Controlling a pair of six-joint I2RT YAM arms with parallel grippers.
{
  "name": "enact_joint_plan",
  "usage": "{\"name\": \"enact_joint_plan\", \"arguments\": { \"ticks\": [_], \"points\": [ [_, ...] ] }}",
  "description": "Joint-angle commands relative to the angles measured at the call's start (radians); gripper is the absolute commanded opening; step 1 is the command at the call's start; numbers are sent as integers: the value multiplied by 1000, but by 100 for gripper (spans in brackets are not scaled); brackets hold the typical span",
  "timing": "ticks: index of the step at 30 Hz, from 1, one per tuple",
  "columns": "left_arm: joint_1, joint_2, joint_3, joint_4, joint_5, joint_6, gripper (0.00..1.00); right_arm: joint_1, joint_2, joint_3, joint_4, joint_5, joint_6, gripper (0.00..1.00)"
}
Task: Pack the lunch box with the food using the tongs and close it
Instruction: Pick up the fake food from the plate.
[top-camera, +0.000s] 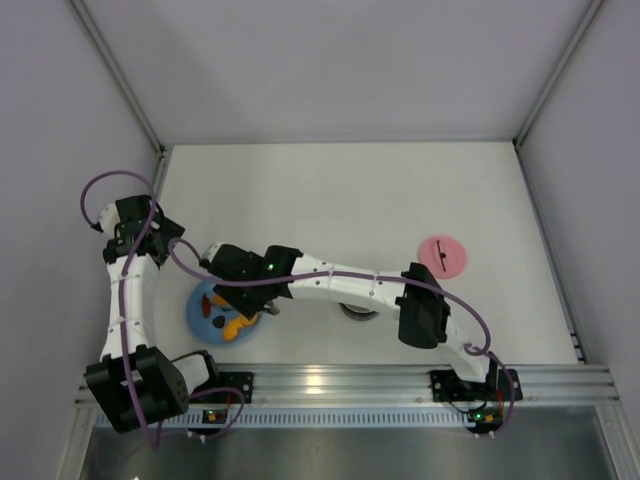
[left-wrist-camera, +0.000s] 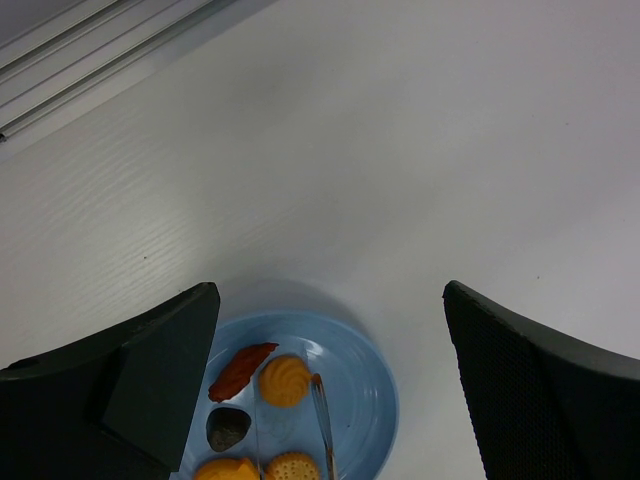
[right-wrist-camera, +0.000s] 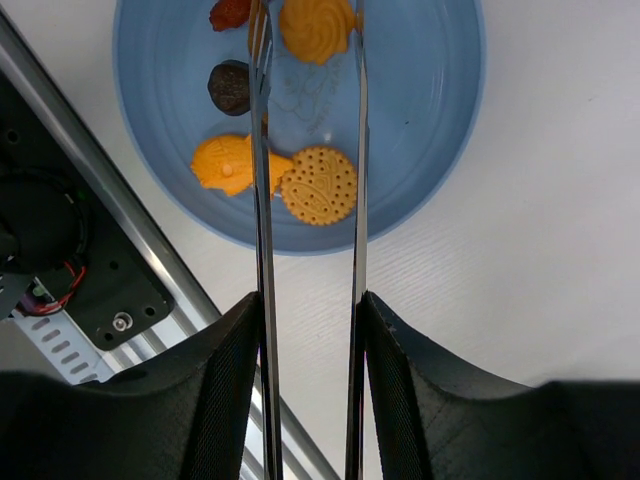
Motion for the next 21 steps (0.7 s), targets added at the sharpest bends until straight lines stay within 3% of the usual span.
{"name": "enact_joint_plan", "arguments": {
  "ticks": [1, 21],
  "points": [
    [6, 0, -6, 41, 15, 7, 99, -7, -12, 53, -1, 45, -15, 43],
    [6, -4, -12, 47, 24, 15, 99, -7, 14, 77, -4, 30, -19, 44]
  ]
}}
